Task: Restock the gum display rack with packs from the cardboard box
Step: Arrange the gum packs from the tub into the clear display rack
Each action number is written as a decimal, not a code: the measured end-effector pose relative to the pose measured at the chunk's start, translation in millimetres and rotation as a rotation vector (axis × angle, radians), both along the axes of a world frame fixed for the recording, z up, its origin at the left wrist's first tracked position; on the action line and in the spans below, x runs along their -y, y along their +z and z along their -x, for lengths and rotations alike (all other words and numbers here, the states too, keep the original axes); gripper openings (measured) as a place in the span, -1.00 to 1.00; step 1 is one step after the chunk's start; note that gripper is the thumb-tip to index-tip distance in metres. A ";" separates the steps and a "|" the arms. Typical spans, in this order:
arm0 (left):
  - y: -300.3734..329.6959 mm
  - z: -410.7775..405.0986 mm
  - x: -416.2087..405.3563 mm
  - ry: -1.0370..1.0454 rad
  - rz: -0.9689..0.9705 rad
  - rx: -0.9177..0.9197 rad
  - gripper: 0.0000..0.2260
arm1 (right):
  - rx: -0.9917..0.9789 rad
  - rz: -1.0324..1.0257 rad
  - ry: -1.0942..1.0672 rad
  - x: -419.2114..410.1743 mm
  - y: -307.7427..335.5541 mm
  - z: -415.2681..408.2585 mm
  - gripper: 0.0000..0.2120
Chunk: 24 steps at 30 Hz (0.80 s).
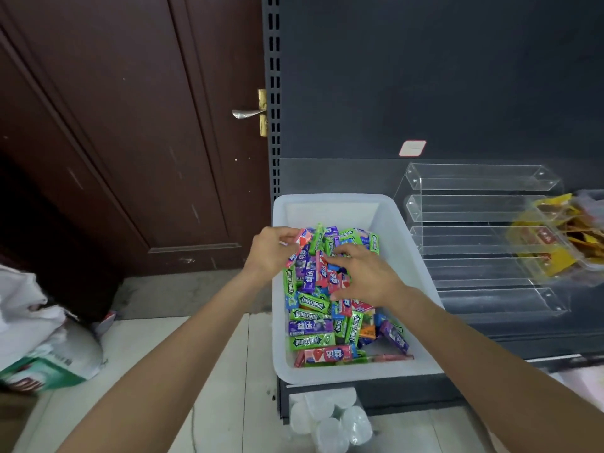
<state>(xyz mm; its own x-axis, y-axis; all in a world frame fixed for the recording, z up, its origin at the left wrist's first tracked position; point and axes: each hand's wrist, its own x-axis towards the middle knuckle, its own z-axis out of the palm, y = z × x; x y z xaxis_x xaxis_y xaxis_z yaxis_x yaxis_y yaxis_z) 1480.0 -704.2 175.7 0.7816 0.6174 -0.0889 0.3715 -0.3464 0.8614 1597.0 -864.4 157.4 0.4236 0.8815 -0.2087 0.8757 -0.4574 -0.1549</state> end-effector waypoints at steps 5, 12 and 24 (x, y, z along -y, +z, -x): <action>-4.1 5.1 0.9 0.061 0.001 0.027 -0.75 | 0.087 -0.137 0.071 1.1 0.1 -3.6 -0.64; 5.9 4.9 2.1 0.077 0.070 0.101 -0.80 | -0.287 -0.547 -0.315 4.9 9.4 -2.1 -0.81; 55.5 -57.3 37.3 0.077 0.454 0.173 -0.91 | -0.714 -0.918 -0.482 2.3 66.8 -45.5 -0.85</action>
<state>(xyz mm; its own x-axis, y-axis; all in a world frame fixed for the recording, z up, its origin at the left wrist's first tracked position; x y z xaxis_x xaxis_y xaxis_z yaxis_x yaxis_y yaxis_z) 1537.4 -741.5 231.2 0.7624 0.6026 -0.2356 0.2199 0.1012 0.9703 1642.6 -866.7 224.2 0.7876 0.6105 0.0835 0.2399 -0.1790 -0.9542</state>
